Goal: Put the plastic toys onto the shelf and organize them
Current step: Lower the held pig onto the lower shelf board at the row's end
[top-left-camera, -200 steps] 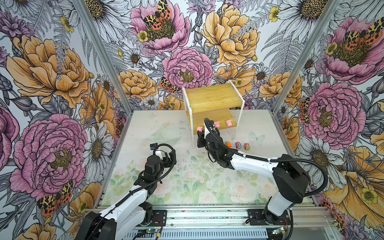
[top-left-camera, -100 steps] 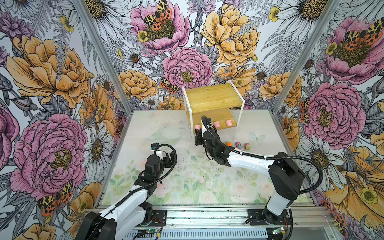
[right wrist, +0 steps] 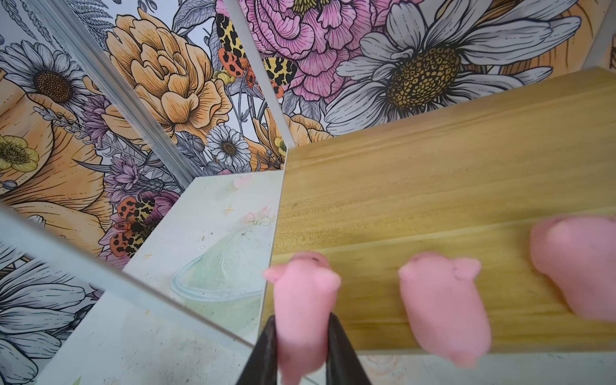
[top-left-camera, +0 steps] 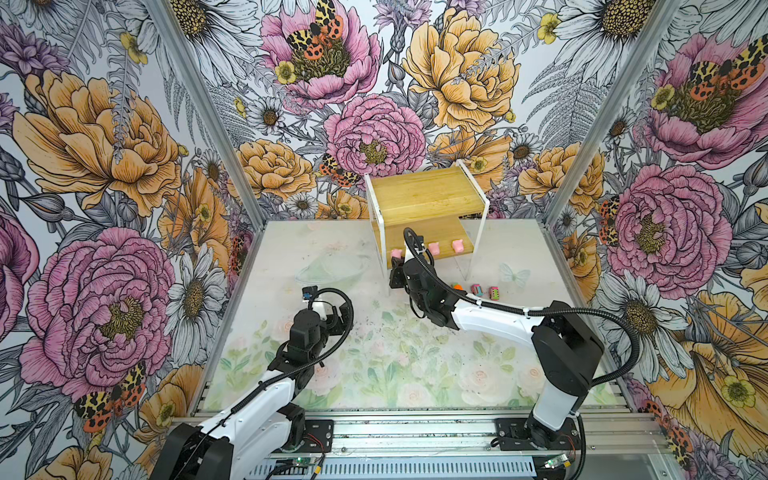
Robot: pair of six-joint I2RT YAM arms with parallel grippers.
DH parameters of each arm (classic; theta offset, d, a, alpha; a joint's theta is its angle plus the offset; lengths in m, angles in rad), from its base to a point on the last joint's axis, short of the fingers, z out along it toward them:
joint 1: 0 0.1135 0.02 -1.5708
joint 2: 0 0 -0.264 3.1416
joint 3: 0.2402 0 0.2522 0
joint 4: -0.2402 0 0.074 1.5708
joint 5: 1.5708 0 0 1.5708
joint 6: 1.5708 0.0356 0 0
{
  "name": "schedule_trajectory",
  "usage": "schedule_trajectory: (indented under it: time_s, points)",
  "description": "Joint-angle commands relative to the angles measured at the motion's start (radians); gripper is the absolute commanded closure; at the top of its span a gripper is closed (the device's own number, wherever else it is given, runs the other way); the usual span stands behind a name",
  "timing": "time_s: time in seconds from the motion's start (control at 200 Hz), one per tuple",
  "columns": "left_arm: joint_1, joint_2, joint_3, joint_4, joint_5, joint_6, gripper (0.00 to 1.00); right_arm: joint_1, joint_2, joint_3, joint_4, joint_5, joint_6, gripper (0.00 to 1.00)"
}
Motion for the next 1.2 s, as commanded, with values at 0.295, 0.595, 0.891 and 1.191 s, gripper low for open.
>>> schedule_trajectory:
  time_s: [0.295, 0.595, 0.891, 1.191]
  points:
    - [-0.003, 0.009, -0.009, 0.04, 0.003, 0.008, 0.01, -0.005, 0.037, 0.03, -0.009, 0.011, 0.023, 0.75]
    - [-0.004, 0.008, -0.009, 0.038, 0.002, 0.008, 0.01, -0.013, 0.036, 0.03, -0.007, 0.013, 0.018, 0.75]
    - [-0.003, 0.008, -0.009, 0.039, 0.0, 0.006, 0.01, -0.02, 0.05, 0.035, 0.0, 0.002, 0.021, 0.75]
    - [-0.003, 0.008, -0.01, 0.039, -0.001, 0.006, 0.01, -0.02, 0.068, 0.043, -0.003, -0.023, 0.031, 0.75]
